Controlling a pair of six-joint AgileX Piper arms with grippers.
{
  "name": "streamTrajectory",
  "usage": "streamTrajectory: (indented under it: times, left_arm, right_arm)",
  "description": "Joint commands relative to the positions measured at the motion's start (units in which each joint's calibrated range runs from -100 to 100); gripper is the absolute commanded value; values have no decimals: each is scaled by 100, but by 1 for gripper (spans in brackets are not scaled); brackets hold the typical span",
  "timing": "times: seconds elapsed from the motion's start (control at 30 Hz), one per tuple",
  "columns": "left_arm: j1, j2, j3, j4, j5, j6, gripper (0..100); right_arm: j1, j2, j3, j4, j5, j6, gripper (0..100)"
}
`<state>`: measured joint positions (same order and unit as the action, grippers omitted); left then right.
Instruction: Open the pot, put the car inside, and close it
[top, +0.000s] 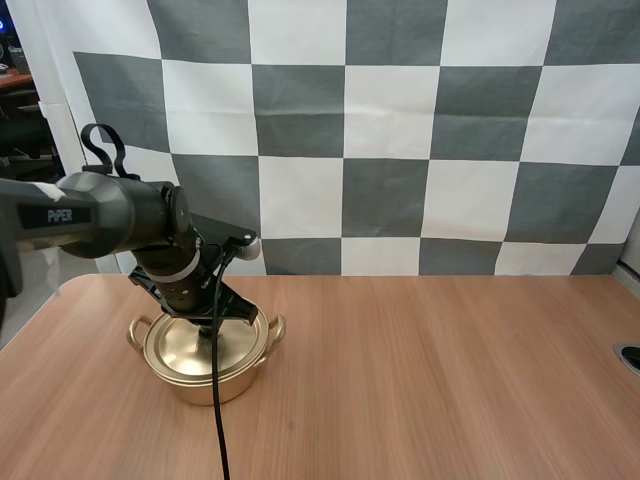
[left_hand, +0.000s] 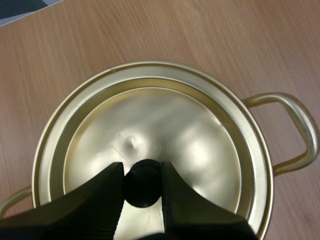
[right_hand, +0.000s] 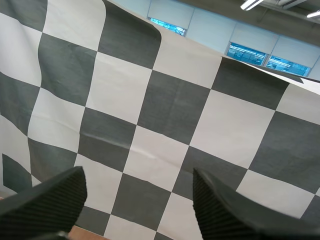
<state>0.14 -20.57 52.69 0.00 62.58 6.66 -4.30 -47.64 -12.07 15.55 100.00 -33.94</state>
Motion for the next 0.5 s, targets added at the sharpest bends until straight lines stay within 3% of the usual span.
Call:
streamTrajectory:
  times: [0.0, 0.03, 0.07, 0.1, 0.47]
  left_arm:
    - [-2, -3, -12, 0, -28, 85, 57]
    - [-2, -3, -12, 41, -28, 141, 65]
    - [-2, -3, -12, 52, -3, 276, 87]
    - [-2, -3, -12, 71, 45, 378, 99]
    - [-2, -3, -12, 163, -37, 617, 100]
  right_arm:
    - [-2, -3, 8, 33, 0, 0, 100]
    - [-2, -3, 8, 47, 0, 0, 100]
    - [-2, -3, 8, 57, 0, 0, 100]
    - [-2, -3, 8, 77, 0, 0, 100]
    - [-2, -3, 8, 85, 0, 0, 100]
